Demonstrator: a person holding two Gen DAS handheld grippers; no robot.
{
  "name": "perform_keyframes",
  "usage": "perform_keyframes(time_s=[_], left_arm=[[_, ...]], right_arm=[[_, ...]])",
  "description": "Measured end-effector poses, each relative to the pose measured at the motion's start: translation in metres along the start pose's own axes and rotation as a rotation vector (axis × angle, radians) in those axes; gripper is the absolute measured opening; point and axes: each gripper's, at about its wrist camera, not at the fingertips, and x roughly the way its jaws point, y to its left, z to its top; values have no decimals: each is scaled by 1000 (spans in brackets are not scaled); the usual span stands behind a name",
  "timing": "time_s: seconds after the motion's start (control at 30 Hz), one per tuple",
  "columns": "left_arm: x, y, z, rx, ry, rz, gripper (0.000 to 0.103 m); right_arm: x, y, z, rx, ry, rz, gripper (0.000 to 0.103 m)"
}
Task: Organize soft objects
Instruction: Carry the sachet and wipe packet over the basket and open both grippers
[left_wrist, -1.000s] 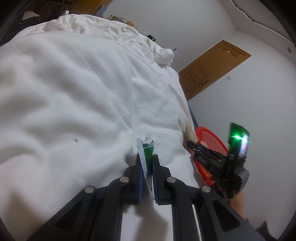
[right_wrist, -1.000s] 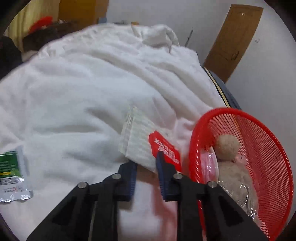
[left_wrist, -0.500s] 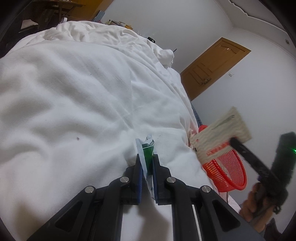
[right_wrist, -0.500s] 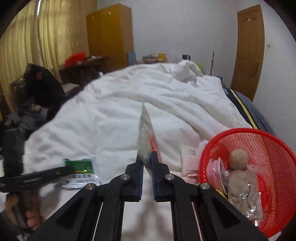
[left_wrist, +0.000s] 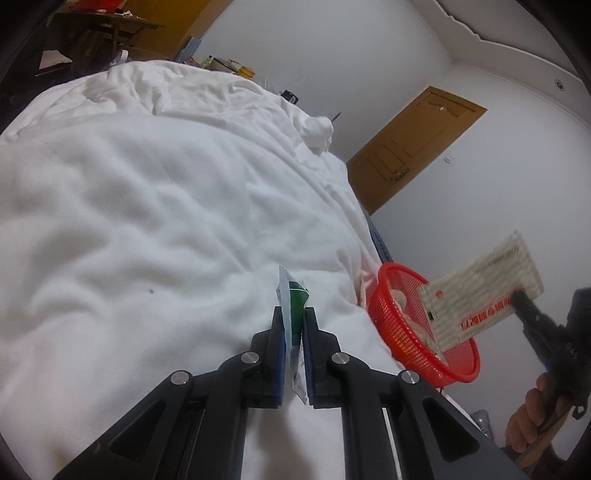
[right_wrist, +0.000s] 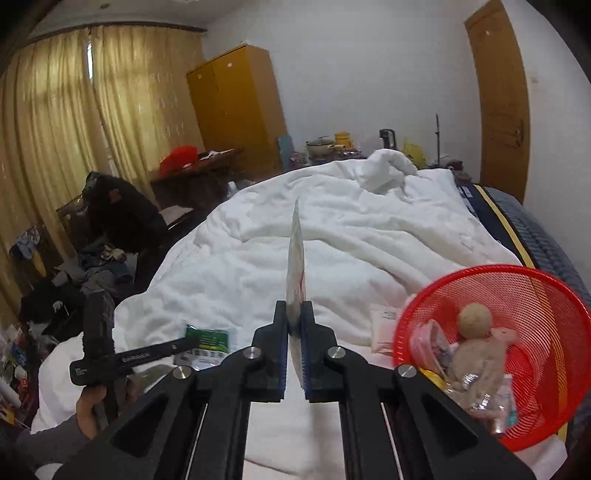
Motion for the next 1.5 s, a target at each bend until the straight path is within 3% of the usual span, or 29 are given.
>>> perform_keyframes(time_s=[0.33,0.63,0.83,1.07,1.27,1.5], left_arm=[[5,5,1,-31,36,-9,6],[-4,9,5,-56,1,-31,6],[6,15,3,-83,25,-23,6],[-4,24,1,-93,9,-18,6],[4,31,-3,-143,41,-23,6],[3,24,-1,-113,32,-16,6]], right_arm=[[-38,-66,-17,134,-30,-41,6],[-58,-96,-18,178,-74,-89,6],[-66,-121,-20,235,-91,-122,6],[-66,-136,-22,287,-119,-149,6],[-59,-145,-25,314,-109,-169,6],[-57,-146,-32,300,-108,-202,6]])
